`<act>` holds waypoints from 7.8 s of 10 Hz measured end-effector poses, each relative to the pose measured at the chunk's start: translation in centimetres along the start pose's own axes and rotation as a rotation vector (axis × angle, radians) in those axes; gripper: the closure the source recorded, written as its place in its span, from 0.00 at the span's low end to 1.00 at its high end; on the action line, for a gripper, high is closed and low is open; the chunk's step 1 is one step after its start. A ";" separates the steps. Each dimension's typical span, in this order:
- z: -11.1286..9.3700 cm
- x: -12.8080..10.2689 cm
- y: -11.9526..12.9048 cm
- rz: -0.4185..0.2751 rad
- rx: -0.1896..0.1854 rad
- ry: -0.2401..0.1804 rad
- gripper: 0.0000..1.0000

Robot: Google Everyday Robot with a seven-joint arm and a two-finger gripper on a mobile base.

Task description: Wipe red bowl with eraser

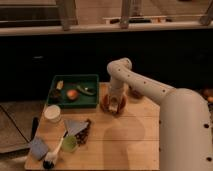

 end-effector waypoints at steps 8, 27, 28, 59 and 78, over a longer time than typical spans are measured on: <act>-1.3 6.0 2.2 0.098 -0.094 0.104 0.99; 0.2 5.3 2.5 0.071 0.015 -0.038 0.99; -0.1 5.9 1.7 0.065 0.022 -0.033 0.99; 0.3 1.4 -0.5 -0.085 -0.001 -0.082 0.99; -2.7 3.2 -2.3 -0.087 0.091 -0.023 0.99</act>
